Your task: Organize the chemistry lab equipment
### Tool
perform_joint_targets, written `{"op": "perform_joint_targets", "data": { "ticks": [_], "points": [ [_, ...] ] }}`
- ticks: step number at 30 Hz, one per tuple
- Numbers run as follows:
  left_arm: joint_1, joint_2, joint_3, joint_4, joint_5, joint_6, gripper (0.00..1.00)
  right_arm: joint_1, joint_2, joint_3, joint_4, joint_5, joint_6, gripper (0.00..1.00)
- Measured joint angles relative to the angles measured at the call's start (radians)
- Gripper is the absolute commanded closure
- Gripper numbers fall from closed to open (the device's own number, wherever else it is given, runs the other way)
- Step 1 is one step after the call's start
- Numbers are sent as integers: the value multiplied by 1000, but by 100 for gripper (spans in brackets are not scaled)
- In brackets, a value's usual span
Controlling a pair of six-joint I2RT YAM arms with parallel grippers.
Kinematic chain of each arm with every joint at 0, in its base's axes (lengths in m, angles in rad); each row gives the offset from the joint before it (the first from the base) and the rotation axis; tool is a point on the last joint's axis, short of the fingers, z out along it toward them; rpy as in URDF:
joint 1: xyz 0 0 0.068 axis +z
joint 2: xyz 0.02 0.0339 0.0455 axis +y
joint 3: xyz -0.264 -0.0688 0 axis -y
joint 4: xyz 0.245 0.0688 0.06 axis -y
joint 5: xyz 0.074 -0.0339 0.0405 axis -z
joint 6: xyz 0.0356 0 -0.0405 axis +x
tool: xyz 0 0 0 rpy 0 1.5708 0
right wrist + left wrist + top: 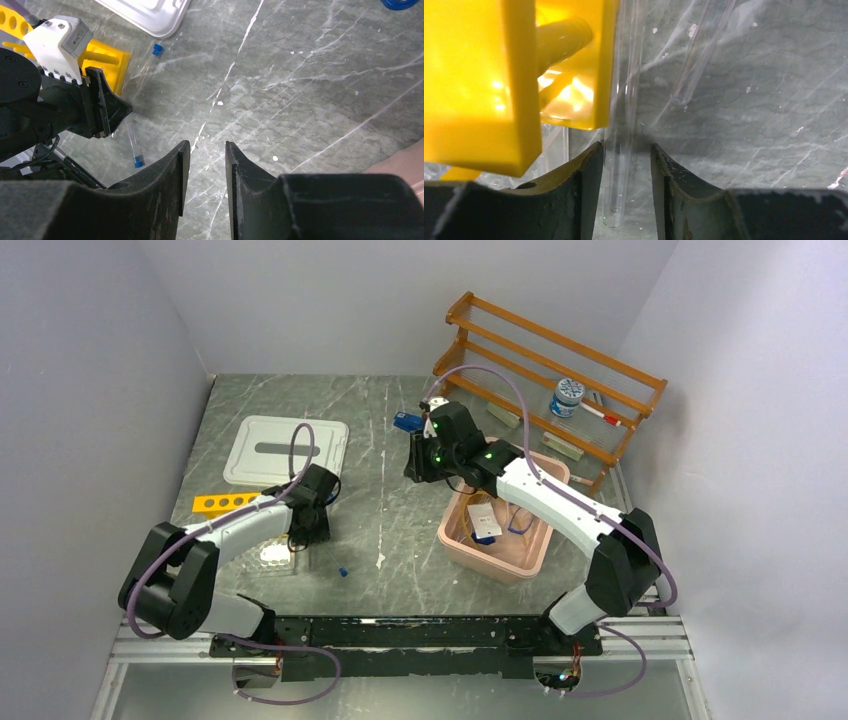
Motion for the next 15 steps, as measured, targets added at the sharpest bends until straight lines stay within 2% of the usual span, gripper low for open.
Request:
{"op": "perform_joint_targets", "data": {
  "ticks": [10, 15],
  "points": [
    [0, 29, 9, 57, 35, 55, 82, 0, 6, -6, 23, 0, 43, 65],
    [0, 28, 15, 55, 43, 76, 86, 0, 6, -37, 58, -9, 89, 64]
  ]
}}
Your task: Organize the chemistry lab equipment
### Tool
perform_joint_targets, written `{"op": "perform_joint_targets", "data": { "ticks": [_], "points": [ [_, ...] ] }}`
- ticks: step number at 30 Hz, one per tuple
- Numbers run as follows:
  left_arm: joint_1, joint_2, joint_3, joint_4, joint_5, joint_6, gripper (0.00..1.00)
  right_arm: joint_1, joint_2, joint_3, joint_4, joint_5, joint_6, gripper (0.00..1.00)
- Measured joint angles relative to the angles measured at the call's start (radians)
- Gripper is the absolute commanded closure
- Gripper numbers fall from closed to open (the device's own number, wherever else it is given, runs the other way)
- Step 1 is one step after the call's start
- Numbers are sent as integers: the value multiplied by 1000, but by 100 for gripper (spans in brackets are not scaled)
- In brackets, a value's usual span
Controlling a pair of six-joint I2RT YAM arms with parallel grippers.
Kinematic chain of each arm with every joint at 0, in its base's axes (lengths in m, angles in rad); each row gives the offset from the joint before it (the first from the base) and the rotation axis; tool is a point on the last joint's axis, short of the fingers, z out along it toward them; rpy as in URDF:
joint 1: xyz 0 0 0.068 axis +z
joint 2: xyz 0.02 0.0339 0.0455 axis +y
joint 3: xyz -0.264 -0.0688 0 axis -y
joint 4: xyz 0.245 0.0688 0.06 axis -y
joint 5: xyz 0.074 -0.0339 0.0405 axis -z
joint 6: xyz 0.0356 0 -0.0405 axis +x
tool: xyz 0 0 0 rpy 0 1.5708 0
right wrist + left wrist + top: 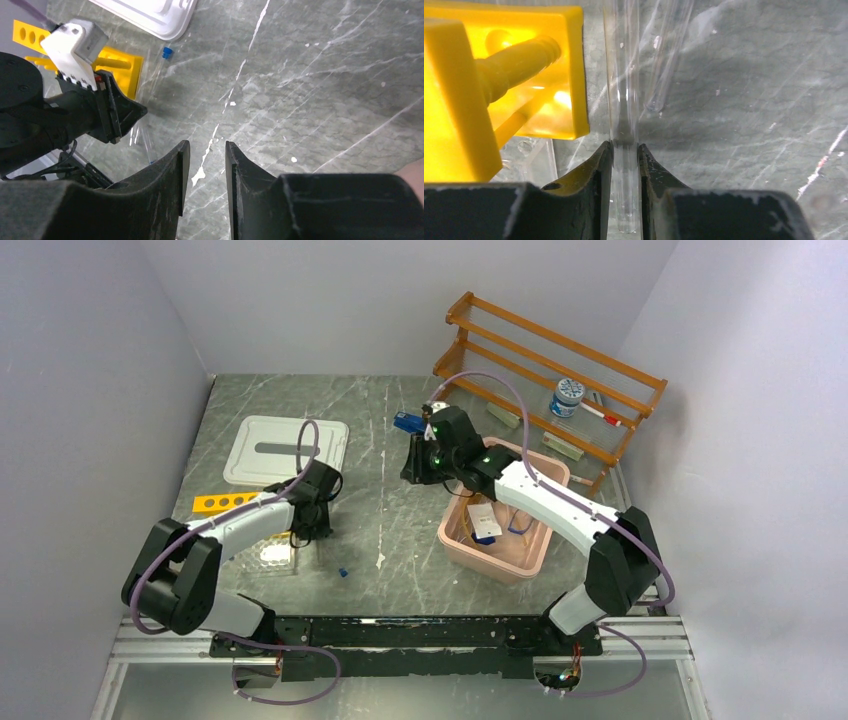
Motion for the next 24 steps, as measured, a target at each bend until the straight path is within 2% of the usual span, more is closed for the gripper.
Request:
{"op": "perform_joint_targets", "data": {
  "ticks": [7, 12, 16, 24],
  "points": [
    [0, -72, 101, -71, 27, 16, 89, 0, 0, -51, 54, -65, 59, 57],
    [0, -206, 160, -97, 71, 17, 87, 0, -7, -91, 108, -121, 77, 40],
    [0, -238, 276, -91, 125, 13, 87, 0, -40, -138, 178, -217, 72, 31],
    [0, -243, 405, 25, 268, -70, 86, 15, -68, -158, 385, -387, 107, 28]
  ]
}}
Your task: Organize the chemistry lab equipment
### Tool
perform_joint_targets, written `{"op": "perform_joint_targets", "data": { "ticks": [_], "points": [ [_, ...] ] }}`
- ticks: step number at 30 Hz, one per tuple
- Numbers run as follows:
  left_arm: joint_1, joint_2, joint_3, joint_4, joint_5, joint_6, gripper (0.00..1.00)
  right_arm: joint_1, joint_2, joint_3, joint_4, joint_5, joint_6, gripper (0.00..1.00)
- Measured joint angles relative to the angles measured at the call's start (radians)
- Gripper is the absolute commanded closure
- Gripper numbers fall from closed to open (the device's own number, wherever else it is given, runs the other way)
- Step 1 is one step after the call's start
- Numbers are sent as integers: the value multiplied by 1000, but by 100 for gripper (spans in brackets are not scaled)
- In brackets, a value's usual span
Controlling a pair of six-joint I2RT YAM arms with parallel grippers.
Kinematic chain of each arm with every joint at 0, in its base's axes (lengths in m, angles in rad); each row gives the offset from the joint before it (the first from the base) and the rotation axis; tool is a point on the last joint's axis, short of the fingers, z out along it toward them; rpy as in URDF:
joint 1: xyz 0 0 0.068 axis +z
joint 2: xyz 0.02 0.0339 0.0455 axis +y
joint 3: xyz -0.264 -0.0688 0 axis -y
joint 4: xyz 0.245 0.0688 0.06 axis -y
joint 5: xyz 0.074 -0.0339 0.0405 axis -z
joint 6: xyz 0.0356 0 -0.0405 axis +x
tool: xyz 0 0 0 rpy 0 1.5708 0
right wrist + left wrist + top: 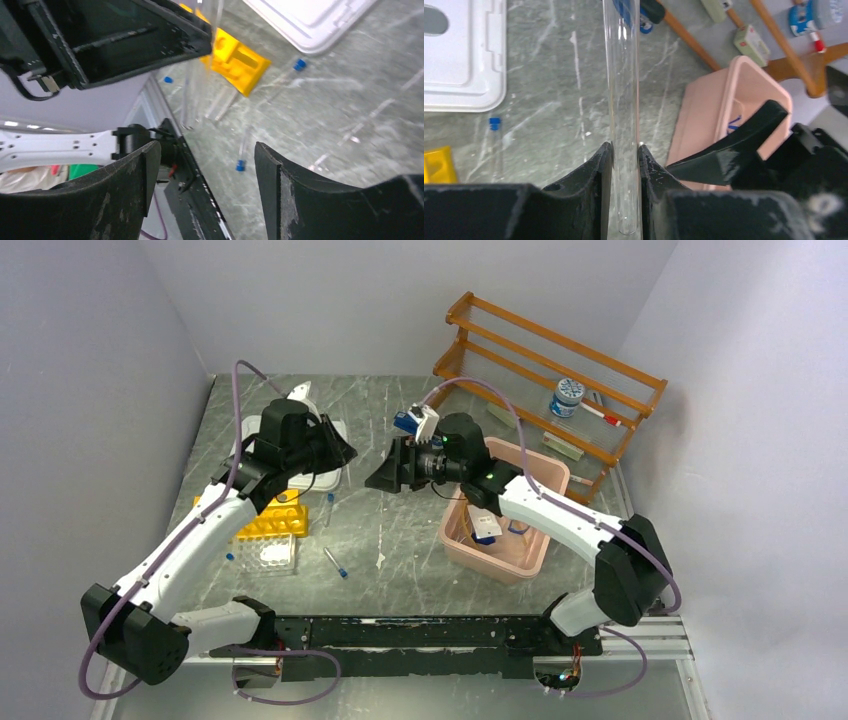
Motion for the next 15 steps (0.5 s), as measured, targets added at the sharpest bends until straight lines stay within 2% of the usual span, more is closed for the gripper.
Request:
{"op": "perform_joint_targets", "data": {
  "ticks": [4, 7, 10, 15],
  "points": [
    [0, 0, 8, 26, 51, -41, 86, 14, 42, 13, 97, -45, 60, 29],
    [0, 0, 9, 30, 71, -62, 85, 24, 87, 36, 137, -51, 98, 35],
    [0, 0, 9, 29, 76, -79, 85, 30, 132, 57, 171, -63, 131, 45],
    [0, -5, 9, 29, 84, -103, 82, 32, 187, 74, 219, -90, 179, 69]
  ]
}}
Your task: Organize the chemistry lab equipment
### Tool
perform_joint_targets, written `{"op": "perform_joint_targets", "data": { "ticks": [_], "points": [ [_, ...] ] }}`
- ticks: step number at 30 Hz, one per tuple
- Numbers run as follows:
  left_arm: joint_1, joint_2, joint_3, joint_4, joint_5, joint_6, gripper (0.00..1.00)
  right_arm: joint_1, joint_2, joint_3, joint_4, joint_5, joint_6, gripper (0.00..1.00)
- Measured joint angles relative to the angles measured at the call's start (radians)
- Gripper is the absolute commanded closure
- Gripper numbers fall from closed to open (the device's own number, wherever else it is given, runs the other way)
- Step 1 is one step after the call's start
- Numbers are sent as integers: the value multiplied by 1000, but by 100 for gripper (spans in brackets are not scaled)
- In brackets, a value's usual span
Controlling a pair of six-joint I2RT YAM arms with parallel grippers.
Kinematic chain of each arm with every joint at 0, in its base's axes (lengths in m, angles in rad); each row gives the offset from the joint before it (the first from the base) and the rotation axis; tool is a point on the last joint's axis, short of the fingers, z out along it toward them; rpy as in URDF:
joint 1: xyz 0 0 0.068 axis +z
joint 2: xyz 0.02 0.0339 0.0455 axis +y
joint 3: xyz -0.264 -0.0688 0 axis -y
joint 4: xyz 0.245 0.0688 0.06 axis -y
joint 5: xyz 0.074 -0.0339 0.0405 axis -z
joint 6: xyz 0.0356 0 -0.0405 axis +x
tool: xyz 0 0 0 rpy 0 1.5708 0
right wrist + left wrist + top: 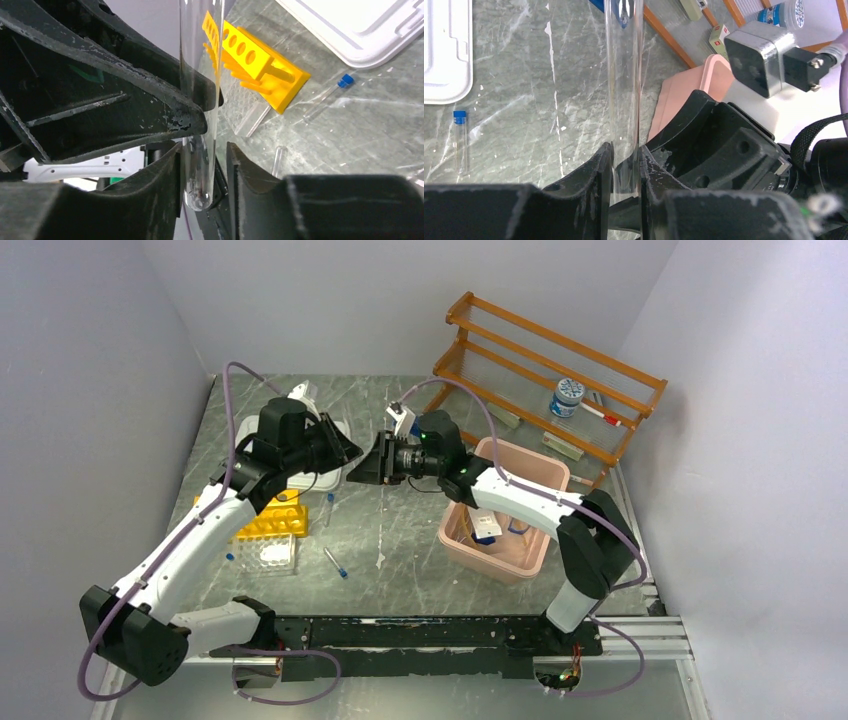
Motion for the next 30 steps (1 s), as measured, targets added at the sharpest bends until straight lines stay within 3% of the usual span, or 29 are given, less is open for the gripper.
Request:
{"op": "perform_joint_targets", "data": {
  "ticks": [3, 6, 10, 16, 26, 30],
  "points": [
    [1, 0, 0, -5, 0, -3, 59, 2, 12, 2, 23, -17, 15, 79],
    [3, -2, 2, -5, 13, -8, 34, 3, 12, 2, 34, -24, 8, 81],
    [13, -3, 5, -5, 54, -16, 20, 3, 4, 0, 18, -34, -60, 82],
    [68, 0, 45, -18, 148, -5, 22, 3, -60, -12, -65, -37, -217, 82],
    [143, 53, 204, -80, 314, 79, 52, 3, -104, -6, -208, -23, -443, 82],
    [151, 71, 208, -122, 339, 105, 45, 3, -104, 1, -251, -6, -494, 82]
  ]
}}
